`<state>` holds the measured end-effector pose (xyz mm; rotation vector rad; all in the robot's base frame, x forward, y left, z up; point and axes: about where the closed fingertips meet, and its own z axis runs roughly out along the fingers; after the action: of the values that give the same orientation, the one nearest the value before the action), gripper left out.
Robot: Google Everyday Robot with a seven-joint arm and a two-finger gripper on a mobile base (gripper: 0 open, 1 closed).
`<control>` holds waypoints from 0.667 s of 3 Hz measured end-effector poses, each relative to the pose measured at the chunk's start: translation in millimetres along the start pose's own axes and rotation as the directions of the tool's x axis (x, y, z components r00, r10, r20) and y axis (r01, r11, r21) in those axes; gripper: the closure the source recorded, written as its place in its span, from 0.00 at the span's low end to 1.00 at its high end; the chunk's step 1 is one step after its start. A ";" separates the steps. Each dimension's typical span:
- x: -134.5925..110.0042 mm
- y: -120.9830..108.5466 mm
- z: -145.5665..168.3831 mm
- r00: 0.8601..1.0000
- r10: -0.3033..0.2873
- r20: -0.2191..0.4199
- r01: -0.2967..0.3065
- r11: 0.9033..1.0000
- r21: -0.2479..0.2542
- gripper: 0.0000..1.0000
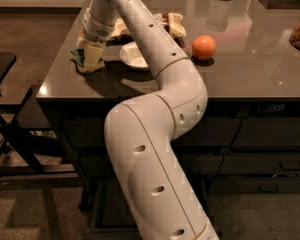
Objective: Place sponge into bottom drawer
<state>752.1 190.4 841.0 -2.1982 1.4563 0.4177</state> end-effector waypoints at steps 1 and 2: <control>-3.7 -7.2 1.1 1.000 -0.006 0.005 0.005 1.000 0.026 1.00; -14.7 -14.9 -15.3 0.999 -0.011 -0.030 0.013 0.997 0.074 1.00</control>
Offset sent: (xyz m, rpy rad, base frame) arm -0.0294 -0.0048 0.0443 -0.0397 -0.1274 -0.0552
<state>760.0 198.6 864.4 -2.1618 1.4500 0.3235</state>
